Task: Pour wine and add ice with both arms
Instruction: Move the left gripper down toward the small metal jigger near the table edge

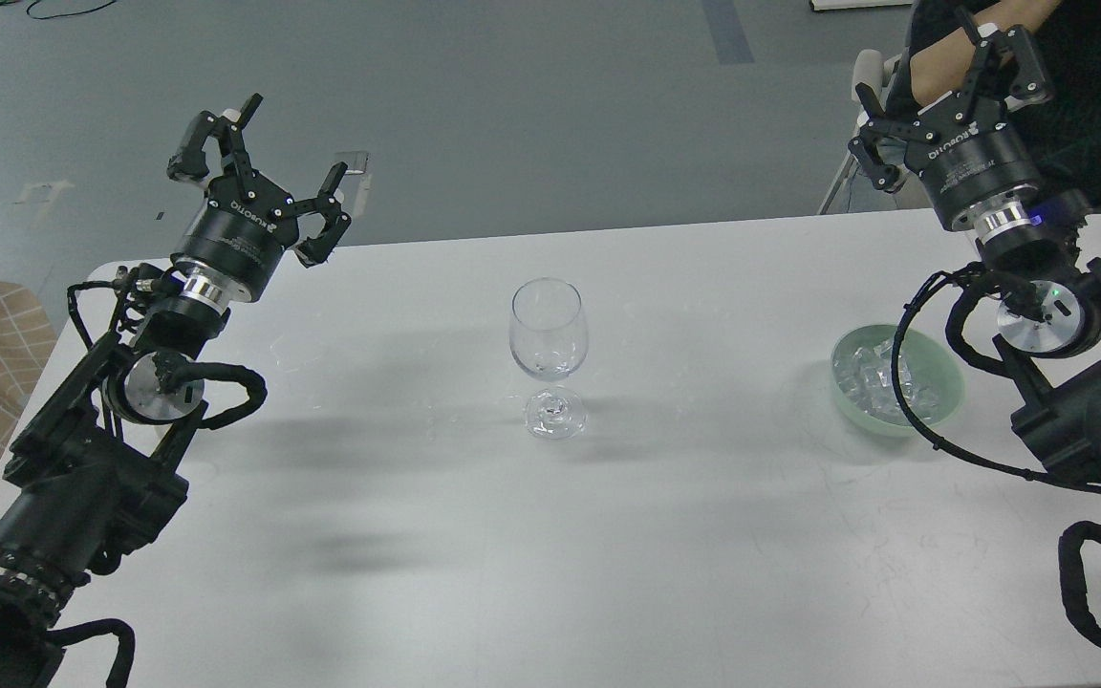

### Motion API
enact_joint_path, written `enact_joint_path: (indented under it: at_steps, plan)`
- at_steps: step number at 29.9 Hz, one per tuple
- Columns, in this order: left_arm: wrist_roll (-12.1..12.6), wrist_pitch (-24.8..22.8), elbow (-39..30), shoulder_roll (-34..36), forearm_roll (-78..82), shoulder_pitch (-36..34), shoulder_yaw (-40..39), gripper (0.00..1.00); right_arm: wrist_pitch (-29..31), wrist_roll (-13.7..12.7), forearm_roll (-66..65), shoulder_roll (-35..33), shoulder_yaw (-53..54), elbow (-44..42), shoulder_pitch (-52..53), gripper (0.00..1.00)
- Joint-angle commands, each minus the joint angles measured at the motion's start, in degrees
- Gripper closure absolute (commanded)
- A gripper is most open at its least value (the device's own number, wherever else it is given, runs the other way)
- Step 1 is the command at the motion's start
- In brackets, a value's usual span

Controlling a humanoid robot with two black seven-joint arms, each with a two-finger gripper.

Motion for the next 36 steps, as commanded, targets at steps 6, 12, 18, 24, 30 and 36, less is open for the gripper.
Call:
enact_joint_path:
  at_steps: [6, 12, 18, 24, 30, 36]
  plan:
    - [0.1, 0.0, 0.0, -0.2, -0.2, -0.1, 0.0, 0.01, 0.0, 0.0, -0.1, 0.3, -0.1, 0.0, 0.1, 0.00]
    - [0.3, 0.0, 0.0, 0.6, -0.4, 0.0, 0.2, 0.01, 0.0, 0.0, -0.1, 0.3, -0.1, 0.0, 0.0, 0.00]
    - [1.9, 0.0, 0.0, 1.0, -0.4, -0.4, 2.1, 0.01, 0.0, 0.0, -0.1, -0.2, -0.3, 0.1, 0.1, 0.00]
    - [14.5, 0.0, 0.1, 1.1, -0.7, -0.8, 2.2, 0.01, 0.0, -0.4, -0.1, -0.4, -0.5, 0.3, -0.5, 0.00]
    - [10.4, 0.0, 0.1, 1.1, -1.3, -0.9, 1.0, 0.01, 0.0, -0.7, -0.3, -2.2, -0.6, 0.3, -0.6, 0.00]
    - [-1.2, 0.0, -0.1, 1.2, -0.9, -1.1, 1.9, 0.01, 0.0, -0.7, -0.3, -2.2, -0.6, 0.2, -0.4, 0.00]
